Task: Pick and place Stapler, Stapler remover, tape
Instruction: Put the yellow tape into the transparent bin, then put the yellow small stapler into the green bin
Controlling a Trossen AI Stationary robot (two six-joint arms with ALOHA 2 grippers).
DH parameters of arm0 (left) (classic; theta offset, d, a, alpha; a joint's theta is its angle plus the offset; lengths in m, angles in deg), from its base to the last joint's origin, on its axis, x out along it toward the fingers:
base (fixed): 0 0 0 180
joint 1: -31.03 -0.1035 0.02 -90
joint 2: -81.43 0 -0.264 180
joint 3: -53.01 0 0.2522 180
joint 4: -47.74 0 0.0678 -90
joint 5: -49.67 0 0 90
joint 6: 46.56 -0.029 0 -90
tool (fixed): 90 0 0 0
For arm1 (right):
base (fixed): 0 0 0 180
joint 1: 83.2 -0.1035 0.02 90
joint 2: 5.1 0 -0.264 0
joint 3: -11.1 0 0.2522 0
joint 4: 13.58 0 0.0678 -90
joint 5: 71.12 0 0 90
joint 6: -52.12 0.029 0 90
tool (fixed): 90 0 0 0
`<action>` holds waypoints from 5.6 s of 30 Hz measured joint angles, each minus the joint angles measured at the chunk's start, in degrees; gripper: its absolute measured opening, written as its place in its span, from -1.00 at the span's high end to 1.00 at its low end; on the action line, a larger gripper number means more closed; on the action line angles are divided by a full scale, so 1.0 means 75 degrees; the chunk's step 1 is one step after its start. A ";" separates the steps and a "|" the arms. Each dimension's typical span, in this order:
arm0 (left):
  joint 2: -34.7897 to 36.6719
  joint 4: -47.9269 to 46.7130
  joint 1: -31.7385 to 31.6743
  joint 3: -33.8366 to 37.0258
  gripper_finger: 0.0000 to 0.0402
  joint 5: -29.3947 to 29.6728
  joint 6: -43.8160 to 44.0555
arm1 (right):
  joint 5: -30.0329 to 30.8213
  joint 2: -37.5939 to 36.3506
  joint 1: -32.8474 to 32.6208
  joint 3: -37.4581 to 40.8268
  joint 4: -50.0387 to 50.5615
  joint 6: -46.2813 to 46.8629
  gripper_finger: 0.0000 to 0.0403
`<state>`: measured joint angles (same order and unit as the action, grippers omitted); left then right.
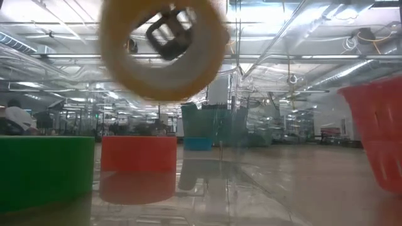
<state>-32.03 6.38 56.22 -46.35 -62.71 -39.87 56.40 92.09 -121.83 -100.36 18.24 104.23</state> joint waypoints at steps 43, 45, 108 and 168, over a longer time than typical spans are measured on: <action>0.0473 -0.0283 -0.0698 0.0000 0.03 0.0464 0.1202 | -0.0268 -0.0035 -0.0024 0.1091 -0.3405 -0.1752 0.76; 0.0724 -0.0462 -0.0811 0.0003 0.03 0.0456 0.1206 | -0.0276 -0.0035 -0.0077 0.1091 -0.3876 -0.2188 0.76; 0.1004 -0.2074 -0.2562 0.2209 -0.15 0.2353 0.5715 | 0.0760 -0.2060 0.1162 0.1199 0.2364 -0.1809 0.76; 0.1005 -0.1500 -0.3067 0.2786 0.59 0.1296 0.5594 | 0.0792 -0.2060 0.1154 0.1199 0.2189 -0.2047 0.76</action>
<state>-24.50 -4.87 33.22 -25.46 -52.99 2.08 62.34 76.63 -113.17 -91.37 34.66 88.88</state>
